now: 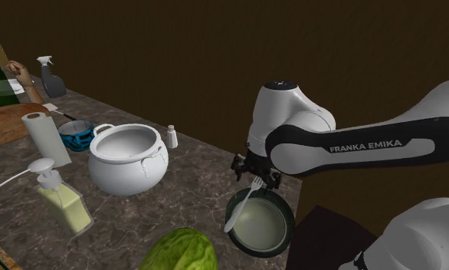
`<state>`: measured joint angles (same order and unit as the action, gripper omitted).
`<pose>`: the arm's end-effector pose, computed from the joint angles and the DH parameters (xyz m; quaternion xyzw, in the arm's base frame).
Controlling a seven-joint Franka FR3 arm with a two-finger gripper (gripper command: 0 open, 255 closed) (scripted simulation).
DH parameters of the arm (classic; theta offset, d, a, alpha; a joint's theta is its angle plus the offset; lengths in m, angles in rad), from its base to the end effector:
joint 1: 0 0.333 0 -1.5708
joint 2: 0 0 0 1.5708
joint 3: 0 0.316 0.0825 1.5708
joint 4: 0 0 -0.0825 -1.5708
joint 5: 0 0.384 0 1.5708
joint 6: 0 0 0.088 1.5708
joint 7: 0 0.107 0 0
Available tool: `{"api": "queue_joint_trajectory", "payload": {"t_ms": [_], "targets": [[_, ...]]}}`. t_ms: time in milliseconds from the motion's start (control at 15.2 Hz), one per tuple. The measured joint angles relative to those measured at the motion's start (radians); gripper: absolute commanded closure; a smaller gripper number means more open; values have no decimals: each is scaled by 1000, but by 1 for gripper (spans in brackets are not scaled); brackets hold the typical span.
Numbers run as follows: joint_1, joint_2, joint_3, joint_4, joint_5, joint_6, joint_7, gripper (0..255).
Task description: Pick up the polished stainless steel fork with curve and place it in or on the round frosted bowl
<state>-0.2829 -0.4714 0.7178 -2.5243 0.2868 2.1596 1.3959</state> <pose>0.3764 0.1854 0.4013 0.8320 -0.5537 0.0329 0.0102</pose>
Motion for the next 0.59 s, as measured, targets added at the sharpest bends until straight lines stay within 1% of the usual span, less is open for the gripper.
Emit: {"api": "queue_joint_trajectory", "payload": {"t_ms": [198, 330, 594], "targets": [[14, -53, -36, 50, 4, -101, -10, 0], [14, -56, -40, 67, 1, -121, -9, 0], [13, -58, -43, 73, 0, -130, -10, 0]]}}
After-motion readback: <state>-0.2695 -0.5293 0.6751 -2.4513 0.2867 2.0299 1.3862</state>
